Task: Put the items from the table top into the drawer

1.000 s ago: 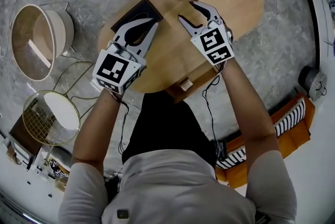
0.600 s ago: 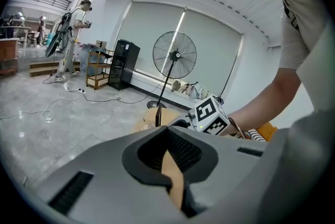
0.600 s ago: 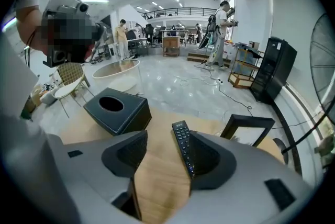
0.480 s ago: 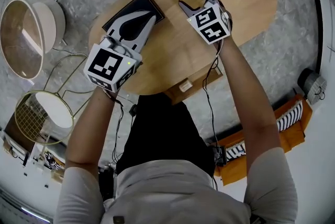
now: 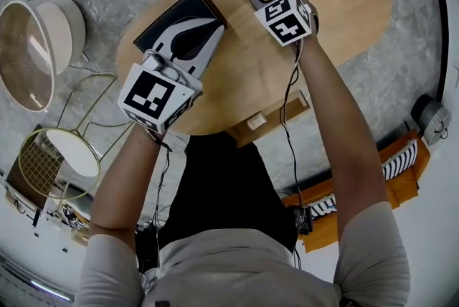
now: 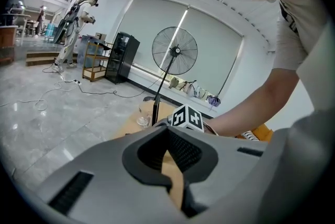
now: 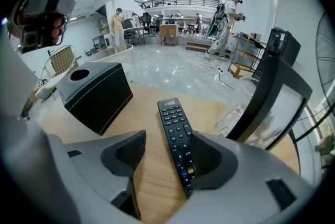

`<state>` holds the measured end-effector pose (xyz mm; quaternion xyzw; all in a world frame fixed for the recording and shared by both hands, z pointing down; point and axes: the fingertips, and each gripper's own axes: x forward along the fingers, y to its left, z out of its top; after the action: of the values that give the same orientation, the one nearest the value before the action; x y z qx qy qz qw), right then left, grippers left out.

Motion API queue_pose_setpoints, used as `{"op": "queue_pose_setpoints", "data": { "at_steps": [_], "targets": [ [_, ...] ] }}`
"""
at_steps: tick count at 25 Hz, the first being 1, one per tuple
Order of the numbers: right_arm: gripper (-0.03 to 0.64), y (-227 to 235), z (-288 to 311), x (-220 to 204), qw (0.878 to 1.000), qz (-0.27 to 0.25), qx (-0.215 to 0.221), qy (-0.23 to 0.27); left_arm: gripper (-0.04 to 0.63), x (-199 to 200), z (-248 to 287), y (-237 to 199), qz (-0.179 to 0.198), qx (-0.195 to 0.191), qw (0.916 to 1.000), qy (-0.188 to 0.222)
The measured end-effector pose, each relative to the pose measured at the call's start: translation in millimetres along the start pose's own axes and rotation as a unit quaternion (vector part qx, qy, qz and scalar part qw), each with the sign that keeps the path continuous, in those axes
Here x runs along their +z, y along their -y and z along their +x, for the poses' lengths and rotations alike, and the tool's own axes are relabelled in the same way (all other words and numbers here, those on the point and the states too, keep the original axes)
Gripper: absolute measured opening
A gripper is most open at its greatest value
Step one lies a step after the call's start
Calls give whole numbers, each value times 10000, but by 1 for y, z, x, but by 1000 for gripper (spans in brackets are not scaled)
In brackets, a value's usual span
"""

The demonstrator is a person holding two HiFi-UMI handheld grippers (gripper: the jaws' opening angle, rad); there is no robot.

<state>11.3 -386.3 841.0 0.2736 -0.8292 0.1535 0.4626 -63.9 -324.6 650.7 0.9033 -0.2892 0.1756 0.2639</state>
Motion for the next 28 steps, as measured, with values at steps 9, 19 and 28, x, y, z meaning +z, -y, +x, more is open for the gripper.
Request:
{"op": "queue_pose_setpoints", "data": {
  "at_steps": [9, 19, 28],
  "targets": [
    [270, 9, 15, -5, 9997, -134, -162, -138, 9, -16, 4, 1, -133, -45, 9999, -57],
    [152, 26, 15, -6, 9977, -290, -571, -224, 9, -25, 4, -1, -302, 7, 9995, -73],
    [87, 25, 10, 3, 9975, -293, -637, -115, 9, -32, 2, 4, -345, -27, 9994, -70]
  ]
}}
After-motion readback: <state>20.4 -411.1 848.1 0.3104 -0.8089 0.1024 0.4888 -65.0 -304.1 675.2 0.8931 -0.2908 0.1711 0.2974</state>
